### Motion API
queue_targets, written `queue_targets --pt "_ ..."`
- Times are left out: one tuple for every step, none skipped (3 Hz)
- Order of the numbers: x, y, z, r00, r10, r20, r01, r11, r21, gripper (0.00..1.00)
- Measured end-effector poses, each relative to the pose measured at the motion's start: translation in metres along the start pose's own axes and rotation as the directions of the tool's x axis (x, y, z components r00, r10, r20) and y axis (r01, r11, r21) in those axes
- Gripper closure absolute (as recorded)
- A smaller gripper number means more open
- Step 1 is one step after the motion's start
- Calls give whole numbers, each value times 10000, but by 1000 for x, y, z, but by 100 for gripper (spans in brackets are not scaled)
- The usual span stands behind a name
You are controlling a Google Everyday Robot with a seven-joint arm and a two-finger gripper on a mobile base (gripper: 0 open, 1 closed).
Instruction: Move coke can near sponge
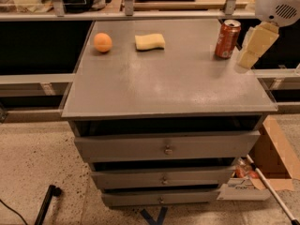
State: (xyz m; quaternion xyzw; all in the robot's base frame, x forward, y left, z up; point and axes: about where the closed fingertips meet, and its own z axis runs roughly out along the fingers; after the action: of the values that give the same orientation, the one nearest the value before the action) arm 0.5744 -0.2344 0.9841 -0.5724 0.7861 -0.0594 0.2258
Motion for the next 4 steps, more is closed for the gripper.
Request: queue_targets --pt "14 -49 35 9953 818 -520 -817 9966 54 0" --pt "35 -81 64 9836 1756 -421 -1761 9843 -87 0" --pt "48 -105 81 9669 2538 258 -2537 9673 -59 0" --pt "48 -105 81 9669 2539 260 -2538 9672 -59 0"
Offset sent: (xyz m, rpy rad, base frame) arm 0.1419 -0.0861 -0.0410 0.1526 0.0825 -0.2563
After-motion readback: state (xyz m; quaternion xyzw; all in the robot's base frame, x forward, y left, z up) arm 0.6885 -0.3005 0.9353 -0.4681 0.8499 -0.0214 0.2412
